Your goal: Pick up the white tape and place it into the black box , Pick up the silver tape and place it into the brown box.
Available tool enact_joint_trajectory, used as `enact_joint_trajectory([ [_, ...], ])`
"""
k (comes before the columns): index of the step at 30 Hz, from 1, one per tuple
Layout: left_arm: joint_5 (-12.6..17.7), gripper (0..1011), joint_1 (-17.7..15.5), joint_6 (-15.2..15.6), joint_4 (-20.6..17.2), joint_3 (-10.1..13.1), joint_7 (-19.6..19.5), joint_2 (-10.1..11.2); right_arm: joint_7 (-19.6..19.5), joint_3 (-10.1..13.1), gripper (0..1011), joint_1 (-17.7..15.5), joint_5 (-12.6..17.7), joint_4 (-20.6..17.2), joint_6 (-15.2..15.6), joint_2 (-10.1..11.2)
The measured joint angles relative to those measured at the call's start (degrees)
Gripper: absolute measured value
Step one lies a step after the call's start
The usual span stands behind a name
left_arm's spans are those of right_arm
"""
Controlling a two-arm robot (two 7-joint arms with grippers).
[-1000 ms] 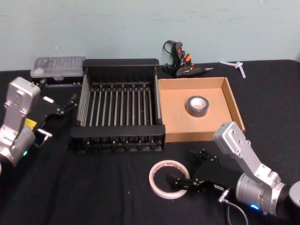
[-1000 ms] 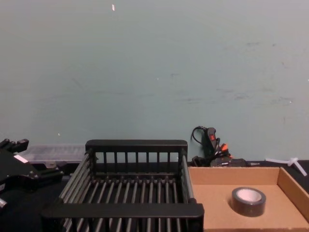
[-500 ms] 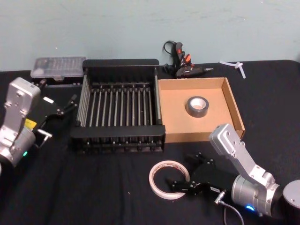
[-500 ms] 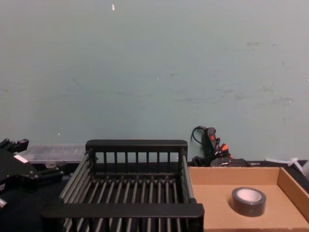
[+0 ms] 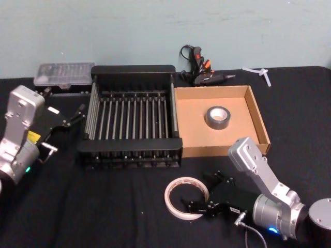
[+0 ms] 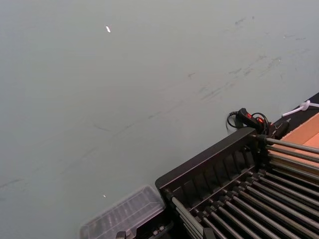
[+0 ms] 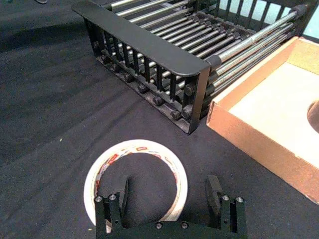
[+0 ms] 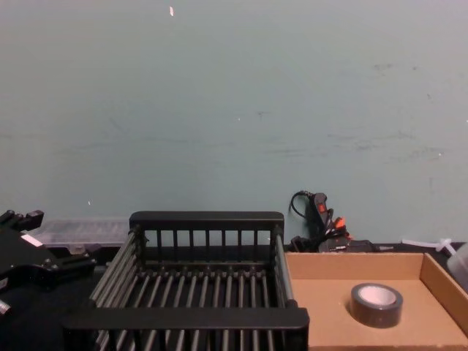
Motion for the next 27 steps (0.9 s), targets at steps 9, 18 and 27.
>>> enact_joint_trajectory([
  [9,0.0,1002,0.0,0.0,0.0,0.0,0.0,0.0,-0.6,-0.2,1003,0.2,-0.2,0.4,0.2,-0.4],
  [18,0.0,1001,0.0,0.0,0.0,0.0,0.0,0.0,-0.6,-0.2,1002,0.2,-0.3,0.4,0.3,-0.4],
  [27,0.0,1001,0.0,0.0,0.0,0.0,0.0,0.0,-0.6,-0.1,860,0.2,-0.3,0.3,0.2,-0.3],
])
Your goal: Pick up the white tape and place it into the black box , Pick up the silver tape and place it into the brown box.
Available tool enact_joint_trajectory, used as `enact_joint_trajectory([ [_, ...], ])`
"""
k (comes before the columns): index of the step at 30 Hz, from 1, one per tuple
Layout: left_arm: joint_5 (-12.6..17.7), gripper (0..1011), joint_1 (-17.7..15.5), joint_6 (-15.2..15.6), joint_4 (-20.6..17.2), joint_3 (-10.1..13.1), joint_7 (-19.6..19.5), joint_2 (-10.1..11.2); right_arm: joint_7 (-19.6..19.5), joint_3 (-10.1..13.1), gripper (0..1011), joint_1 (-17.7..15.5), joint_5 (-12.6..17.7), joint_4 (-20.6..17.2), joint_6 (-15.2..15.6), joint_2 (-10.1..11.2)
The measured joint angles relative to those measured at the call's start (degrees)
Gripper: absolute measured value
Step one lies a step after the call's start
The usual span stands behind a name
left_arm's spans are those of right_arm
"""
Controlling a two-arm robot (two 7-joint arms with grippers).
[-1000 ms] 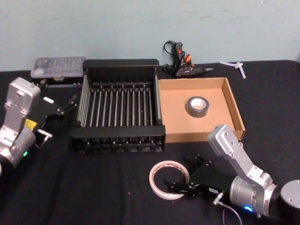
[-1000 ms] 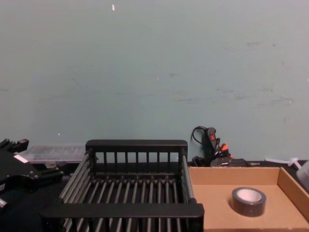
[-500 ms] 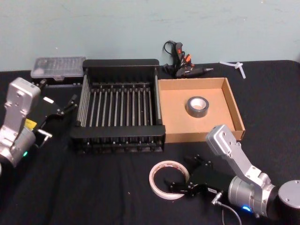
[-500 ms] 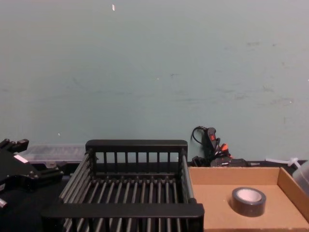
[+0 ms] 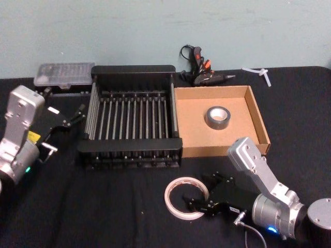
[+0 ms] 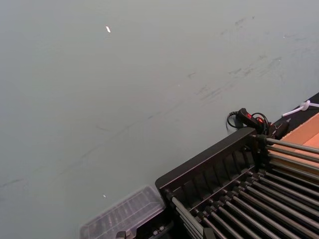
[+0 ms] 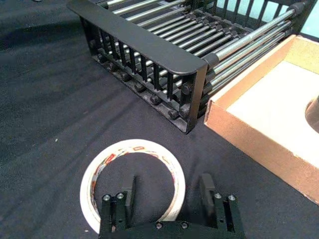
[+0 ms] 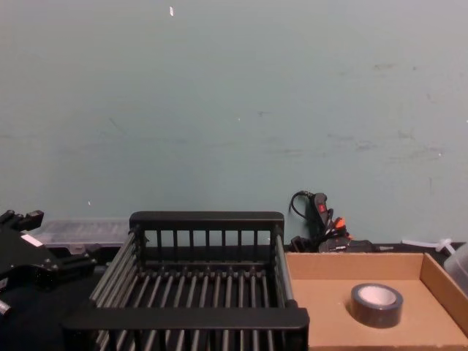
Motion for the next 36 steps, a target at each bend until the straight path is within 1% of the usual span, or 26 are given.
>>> enact_joint_trajectory([
  [3,0.0,1001,0.0,0.0,0.0,0.0,0.0,0.0,0.0,0.0,773,0.0,0.0,0.0,0.0,0.0],
  [4,0.0,1001,0.0,0.0,0.0,0.0,0.0,0.0,0.0,0.0,758,0.0,0.0,0.0,0.0,0.0],
  [5,0.0,1001,0.0,0.0,0.0,0.0,0.0,0.0,0.0,0.0,716,0.0,0.0,0.0,0.0,0.0],
  [7,0.0,1001,0.0,0.0,0.0,0.0,0.0,0.0,0.0,0.0,677,0.0,0.0,0.0,0.0,0.0],
  [8,0.0,1001,0.0,0.0,0.0,0.0,0.0,0.0,0.0,0.0,621,0.0,0.0,0.0,0.0,0.0],
  [12,0.0,1001,0.0,0.0,0.0,0.0,0.0,0.0,0.0,0.0,513,0.0,0.0,0.0,0.0,0.0],
  [15,0.0,1001,0.0,0.0,0.0,0.0,0.0,0.0,0.0,0.0,405,0.0,0.0,0.0,0.0,0.0],
  [36,0.0,1001,0.0,0.0,0.0,0.0,0.0,0.0,0.1,0.0,257,0.0,0.0,0.0,0.0,0.0],
])
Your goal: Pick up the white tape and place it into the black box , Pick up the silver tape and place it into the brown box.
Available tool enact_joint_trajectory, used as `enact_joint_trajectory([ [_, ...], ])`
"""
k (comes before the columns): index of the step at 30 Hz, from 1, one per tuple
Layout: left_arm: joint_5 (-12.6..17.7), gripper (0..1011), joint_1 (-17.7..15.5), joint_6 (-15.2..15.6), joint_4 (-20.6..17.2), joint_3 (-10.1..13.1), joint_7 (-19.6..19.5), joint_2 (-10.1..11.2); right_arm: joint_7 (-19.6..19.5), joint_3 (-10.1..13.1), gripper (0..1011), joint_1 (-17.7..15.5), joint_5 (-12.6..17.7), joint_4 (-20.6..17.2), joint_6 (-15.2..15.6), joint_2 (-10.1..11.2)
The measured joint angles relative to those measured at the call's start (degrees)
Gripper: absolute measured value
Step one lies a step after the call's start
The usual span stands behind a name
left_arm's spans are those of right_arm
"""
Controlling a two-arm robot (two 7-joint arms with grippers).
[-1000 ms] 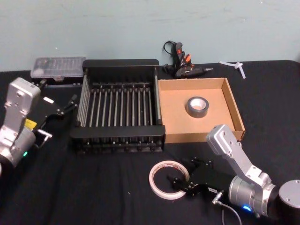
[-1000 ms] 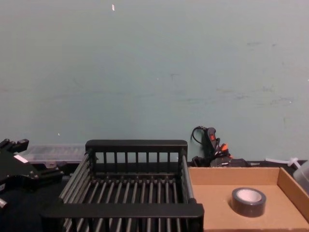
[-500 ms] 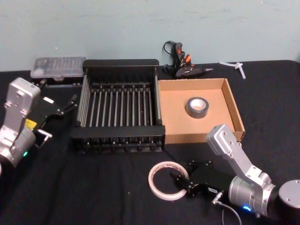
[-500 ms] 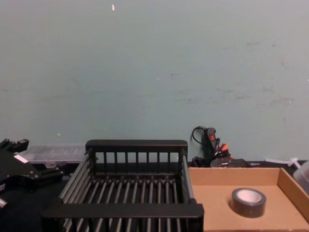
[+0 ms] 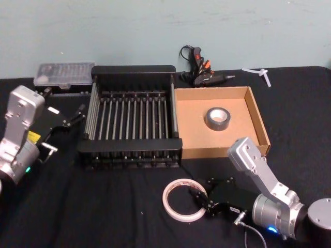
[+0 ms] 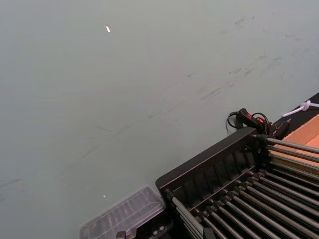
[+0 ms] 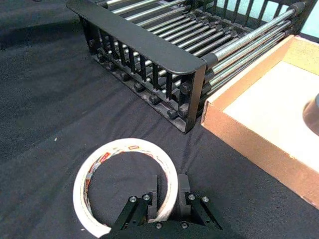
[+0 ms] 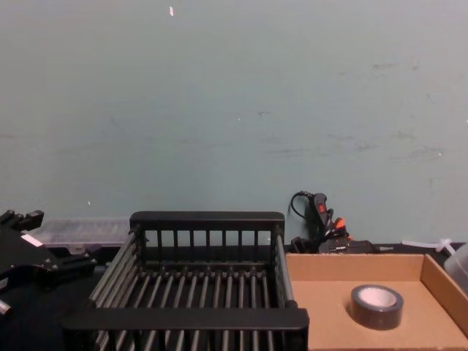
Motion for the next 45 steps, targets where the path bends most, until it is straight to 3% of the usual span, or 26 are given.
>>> enact_joint_trajectory([
  [25,0.0,1001,0.0,0.0,0.0,0.0,0.0,0.0,0.7,0.8,110,0.0,1.1,-0.8,-1.0,0.5],
  [45,0.0,1001,0.0,0.0,0.0,0.0,0.0,0.0,1.3,1.6,103,0.0,3.2,-3.9,-2.5,2.1],
])
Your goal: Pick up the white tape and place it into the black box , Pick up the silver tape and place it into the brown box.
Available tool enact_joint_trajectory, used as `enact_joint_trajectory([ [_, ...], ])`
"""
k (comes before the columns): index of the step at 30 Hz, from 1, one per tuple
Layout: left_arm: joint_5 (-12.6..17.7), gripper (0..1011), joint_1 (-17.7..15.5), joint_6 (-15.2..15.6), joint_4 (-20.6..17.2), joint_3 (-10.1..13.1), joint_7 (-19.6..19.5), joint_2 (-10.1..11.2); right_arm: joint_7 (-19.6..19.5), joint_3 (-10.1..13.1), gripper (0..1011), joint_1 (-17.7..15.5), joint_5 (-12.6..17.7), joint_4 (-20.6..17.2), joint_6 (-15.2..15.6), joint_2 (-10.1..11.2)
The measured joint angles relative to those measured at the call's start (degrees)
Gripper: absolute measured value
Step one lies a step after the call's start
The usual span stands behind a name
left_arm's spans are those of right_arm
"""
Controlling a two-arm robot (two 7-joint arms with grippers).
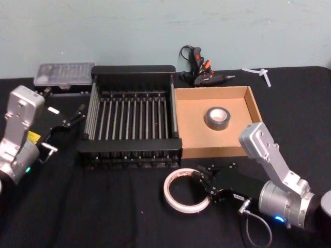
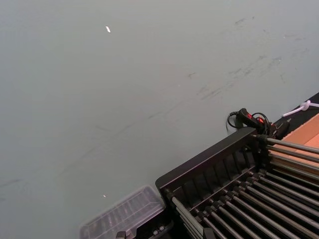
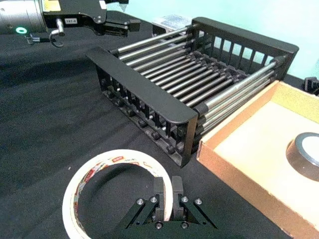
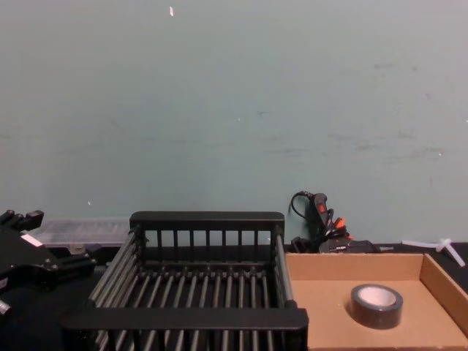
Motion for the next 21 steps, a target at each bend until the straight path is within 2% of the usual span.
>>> enact_joint_trajectory([
  [21,0.0,1001,0.0,0.0,0.0,0.0,0.0,0.0,1.5,0.3,104,1.7,2.5,-2.6,-1.3,1.7],
])
